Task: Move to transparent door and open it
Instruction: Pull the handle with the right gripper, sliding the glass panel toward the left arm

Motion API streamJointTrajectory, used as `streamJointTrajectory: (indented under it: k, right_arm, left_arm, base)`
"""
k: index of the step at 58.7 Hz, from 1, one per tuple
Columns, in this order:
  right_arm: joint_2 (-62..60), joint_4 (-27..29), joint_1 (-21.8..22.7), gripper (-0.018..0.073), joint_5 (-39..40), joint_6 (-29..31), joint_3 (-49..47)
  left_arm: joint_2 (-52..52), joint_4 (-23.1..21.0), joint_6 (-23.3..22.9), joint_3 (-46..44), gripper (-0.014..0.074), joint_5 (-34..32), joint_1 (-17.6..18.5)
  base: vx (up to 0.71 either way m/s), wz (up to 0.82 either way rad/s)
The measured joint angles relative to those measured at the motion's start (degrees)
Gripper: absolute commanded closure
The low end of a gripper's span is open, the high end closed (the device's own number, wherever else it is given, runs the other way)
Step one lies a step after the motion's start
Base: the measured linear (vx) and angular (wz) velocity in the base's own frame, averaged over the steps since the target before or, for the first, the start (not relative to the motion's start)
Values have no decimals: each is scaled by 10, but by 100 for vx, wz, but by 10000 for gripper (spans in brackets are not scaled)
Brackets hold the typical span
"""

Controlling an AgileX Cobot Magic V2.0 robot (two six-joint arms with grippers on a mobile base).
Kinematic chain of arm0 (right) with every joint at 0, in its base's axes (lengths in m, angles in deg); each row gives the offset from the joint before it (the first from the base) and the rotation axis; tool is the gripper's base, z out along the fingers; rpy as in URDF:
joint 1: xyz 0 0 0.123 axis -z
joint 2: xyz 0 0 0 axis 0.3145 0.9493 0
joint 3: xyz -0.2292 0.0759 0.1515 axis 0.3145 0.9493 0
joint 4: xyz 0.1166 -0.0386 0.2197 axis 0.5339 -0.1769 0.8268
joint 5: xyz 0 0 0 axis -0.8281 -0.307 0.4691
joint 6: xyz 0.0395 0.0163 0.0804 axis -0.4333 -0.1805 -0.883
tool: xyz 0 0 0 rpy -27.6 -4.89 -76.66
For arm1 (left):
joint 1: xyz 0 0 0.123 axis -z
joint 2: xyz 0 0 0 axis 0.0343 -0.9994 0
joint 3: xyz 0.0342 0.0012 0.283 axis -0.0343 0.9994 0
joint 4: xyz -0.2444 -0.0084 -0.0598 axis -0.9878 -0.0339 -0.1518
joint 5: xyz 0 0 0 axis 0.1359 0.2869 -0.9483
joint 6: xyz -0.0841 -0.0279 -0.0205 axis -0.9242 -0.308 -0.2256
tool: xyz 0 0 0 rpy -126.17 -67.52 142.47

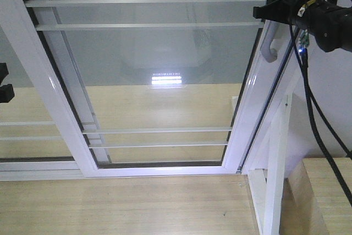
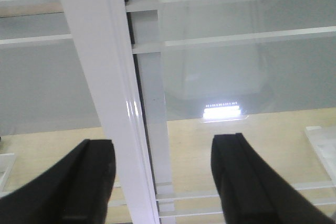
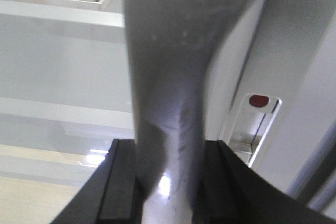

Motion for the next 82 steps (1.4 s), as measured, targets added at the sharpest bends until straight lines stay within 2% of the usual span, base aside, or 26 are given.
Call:
streamJointTrajectory:
  k: [34, 82]
  right_arm:
    - [26, -3, -100, 565, 72, 2, -9]
    - [45, 51, -164, 565, 103, 33, -15]
  left_arm:
    - [0, 0, 0, 0, 72, 3, 0]
    - [0, 0, 0, 0, 72, 7, 0]
  base:
    - [0, 0]
    - [0, 1]
